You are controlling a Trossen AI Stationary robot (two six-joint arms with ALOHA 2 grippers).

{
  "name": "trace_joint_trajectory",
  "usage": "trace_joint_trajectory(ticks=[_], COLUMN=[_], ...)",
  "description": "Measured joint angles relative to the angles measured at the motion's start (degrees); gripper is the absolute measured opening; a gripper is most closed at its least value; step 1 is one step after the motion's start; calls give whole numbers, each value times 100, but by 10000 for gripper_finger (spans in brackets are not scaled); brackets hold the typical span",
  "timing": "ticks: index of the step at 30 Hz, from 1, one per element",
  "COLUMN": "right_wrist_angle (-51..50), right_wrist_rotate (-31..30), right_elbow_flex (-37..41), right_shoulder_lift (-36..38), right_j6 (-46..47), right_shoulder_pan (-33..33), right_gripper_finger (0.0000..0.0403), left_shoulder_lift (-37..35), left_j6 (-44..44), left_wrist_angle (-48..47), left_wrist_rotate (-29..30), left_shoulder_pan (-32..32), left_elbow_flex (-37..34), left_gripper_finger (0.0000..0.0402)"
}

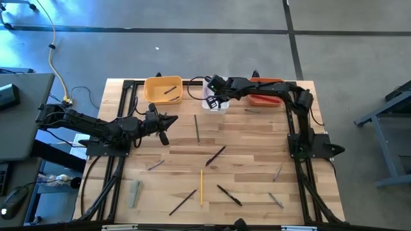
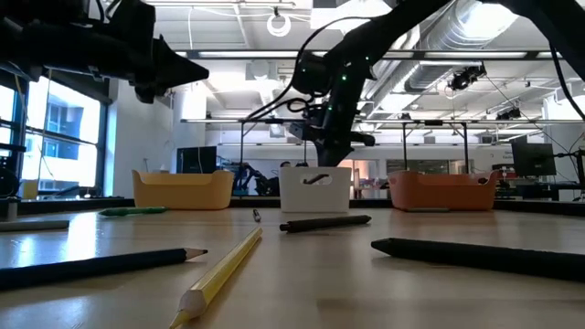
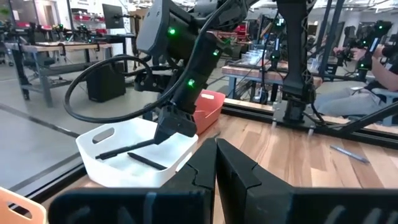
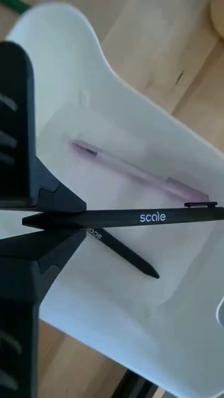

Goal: Sort crayons/erasers/pens/pencils in bins
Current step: Put the black pen into the white bin, then put the gray crayon into the yellow bin

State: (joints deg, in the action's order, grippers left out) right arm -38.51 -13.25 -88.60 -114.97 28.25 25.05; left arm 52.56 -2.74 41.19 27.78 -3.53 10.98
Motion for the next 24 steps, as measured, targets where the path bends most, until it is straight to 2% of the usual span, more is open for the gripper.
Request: trace_joint_trajectory(ticks=[14, 21, 24], right_wrist_angle=[42, -2, 29], right_wrist_rotate=[143, 146, 73], right_elbow_flex=[0, -50, -92], right_shoulder_lift=[-25, -17, 176], right_j6=[-203, -819, -1291], right_shoulder_pan=[162, 150, 48], right_gripper_finger=[64, 103, 104], left_shoulder_lift=[4, 4, 4], left_j6=[0, 62, 85], left_wrist_angle=[-121, -114, -122], left_wrist_rotate=[-29, -51, -53], left_shoulder_pan=[-22, -20, -20], left_elbow_flex=[0, 0, 0], left_gripper_finger=[0, 0, 0])
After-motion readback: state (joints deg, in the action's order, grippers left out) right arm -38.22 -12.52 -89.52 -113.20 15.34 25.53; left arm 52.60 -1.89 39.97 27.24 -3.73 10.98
